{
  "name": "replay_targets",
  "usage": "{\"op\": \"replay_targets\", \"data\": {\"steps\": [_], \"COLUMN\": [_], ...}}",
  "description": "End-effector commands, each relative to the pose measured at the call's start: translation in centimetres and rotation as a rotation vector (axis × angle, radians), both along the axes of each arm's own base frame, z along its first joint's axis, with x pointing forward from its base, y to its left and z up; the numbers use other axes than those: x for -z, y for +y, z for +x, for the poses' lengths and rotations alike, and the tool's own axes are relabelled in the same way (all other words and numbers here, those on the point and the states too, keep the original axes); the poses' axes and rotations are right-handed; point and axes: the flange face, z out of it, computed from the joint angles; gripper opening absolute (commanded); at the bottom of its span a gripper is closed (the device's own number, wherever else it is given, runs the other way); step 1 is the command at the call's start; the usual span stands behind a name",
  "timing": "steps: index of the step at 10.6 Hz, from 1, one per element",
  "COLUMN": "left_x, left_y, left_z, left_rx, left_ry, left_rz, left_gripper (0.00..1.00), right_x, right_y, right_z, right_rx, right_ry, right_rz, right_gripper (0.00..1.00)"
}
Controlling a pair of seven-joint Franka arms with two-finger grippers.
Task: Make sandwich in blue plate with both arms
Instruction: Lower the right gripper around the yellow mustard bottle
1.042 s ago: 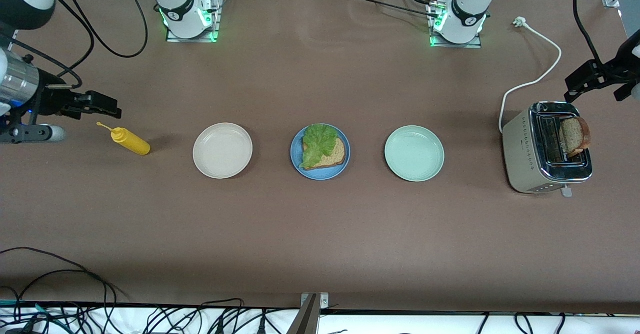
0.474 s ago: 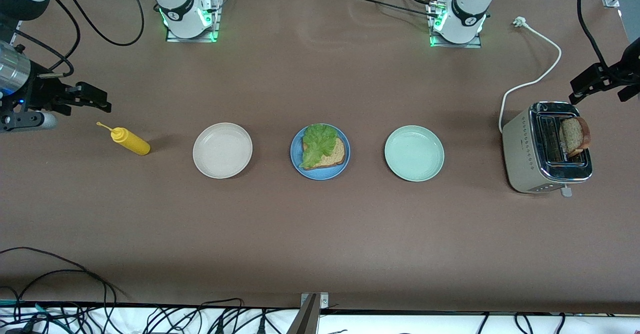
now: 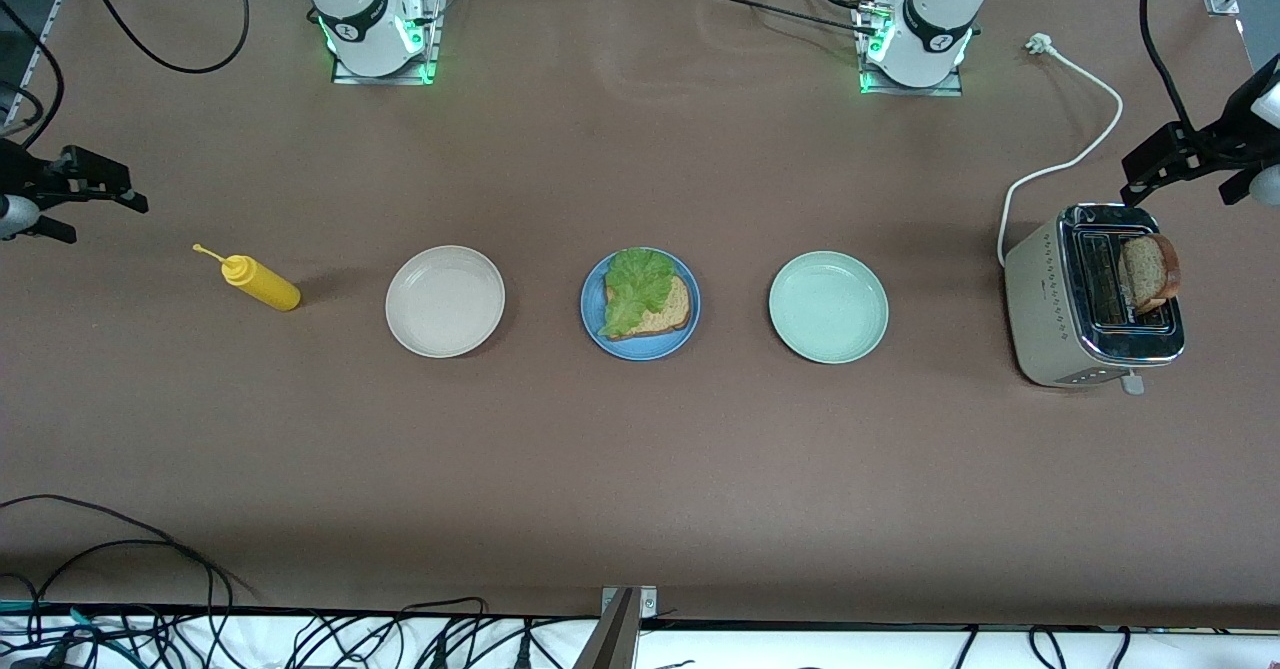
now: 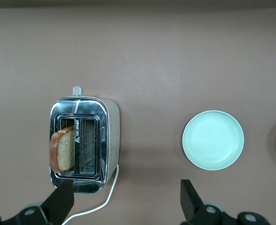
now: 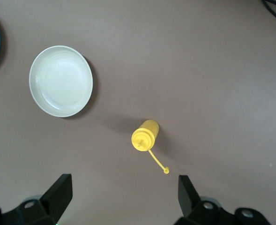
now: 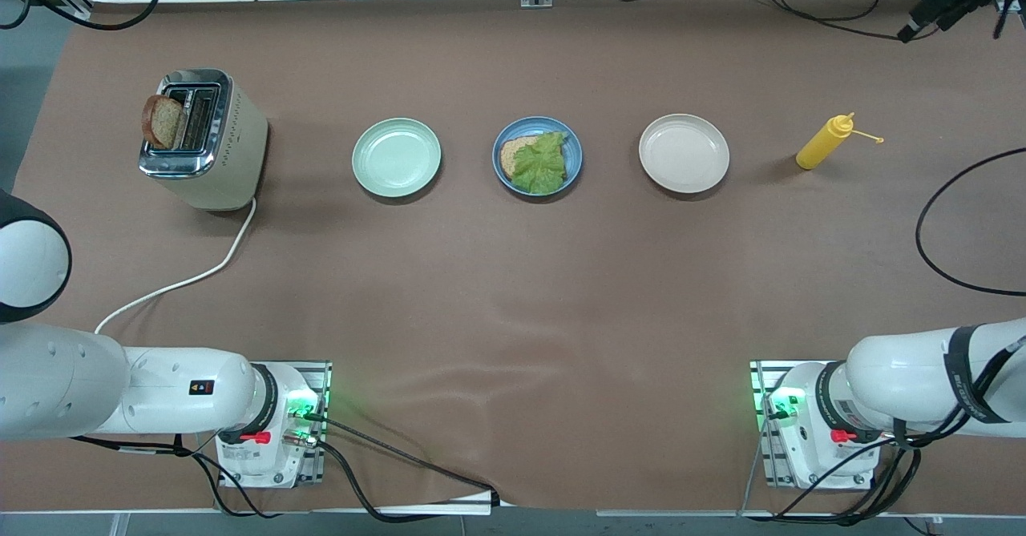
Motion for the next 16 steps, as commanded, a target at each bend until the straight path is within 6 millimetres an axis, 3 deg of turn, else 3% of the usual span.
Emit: {"op": "replay_targets", "data": {"steps": [1,5,7,9,12,16], "left_x": [-1.1,-2.0,-2.1,-2.2,-2.2,-2.2], "left_y": [-0.2,0.3,0.3,-1.3,-1.3,-1.3], "left_z": [-0.3,-0.2,-0.2,-0.3,-0.2,-0.3], "left_rx": [0.005,-0.050,-0.051,-0.026,-0.026,-0.026], "left_ry": [-0.005,-0.026,-0.027,-0.027,-0.029,-0.027], "left_rz": [-0.033,-0.045,-0.062,-0.075,-0.075,-0.075], "left_gripper": [1.00,1.00,1.00,1.00,1.00,1.00], "right_x": [6.2,15.6,18.4,22.6,26.2,34.1], "right_y": [-6.9,-13.2,-14.6,-15.2,-15.4,-12.9], "right_z": [-0.9,-1.0,1.1,3.9,6.1,3.6], "right_rx": [-0.187,-0.562,-0.705,-0.893,-1.102,-1.121], "right_ry": [-0.008,-0.139,-0.188,-0.239,-0.394,-0.511], "right_rz": [0.140,0.351,0.362,0.391,0.441,0.619], "right_gripper": [1.00,1.00,1.00,1.00,1.00,1.00]}}
